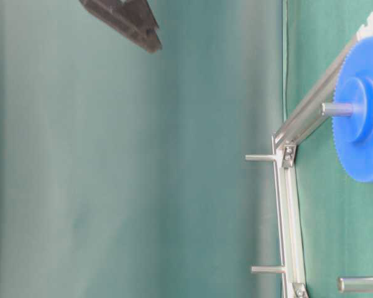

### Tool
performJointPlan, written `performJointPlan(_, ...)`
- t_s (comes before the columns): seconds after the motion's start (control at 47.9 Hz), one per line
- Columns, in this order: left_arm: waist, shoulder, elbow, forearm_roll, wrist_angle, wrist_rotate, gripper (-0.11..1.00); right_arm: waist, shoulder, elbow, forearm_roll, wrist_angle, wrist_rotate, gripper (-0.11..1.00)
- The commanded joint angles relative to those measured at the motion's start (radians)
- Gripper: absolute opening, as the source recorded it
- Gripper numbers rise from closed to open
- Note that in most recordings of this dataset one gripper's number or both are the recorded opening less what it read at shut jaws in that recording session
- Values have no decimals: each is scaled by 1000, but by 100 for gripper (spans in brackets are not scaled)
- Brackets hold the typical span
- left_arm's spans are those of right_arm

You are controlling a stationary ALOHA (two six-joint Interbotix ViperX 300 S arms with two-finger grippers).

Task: Find the location of the shaft and insert the gear.
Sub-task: 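Open the right gripper to release the gear on the shaft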

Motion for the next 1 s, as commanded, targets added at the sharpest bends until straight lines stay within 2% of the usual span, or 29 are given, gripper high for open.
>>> performJointPlan(0.0,-3,2,-23,-2,-6,0,97,3,-28,14,-11,-31,-2,86)
performJointPlan(0.167,-3,2,-23,-2,-6,0,97,2,-48,46,-38,-66,-2,86)
performJointPlan(0.376,-3,-6,-21,-2,-6,0,97,2,-71,121,-69,-173,-2,86)
performJointPlan(0.627,-3,-29,-18,-2,-8,2,97,2,-101,236,-69,-318,-2,86)
performJointPlan(0.982,-3,-32,-18,-2,-8,2,97,2,-101,328,-64,-354,0,86)
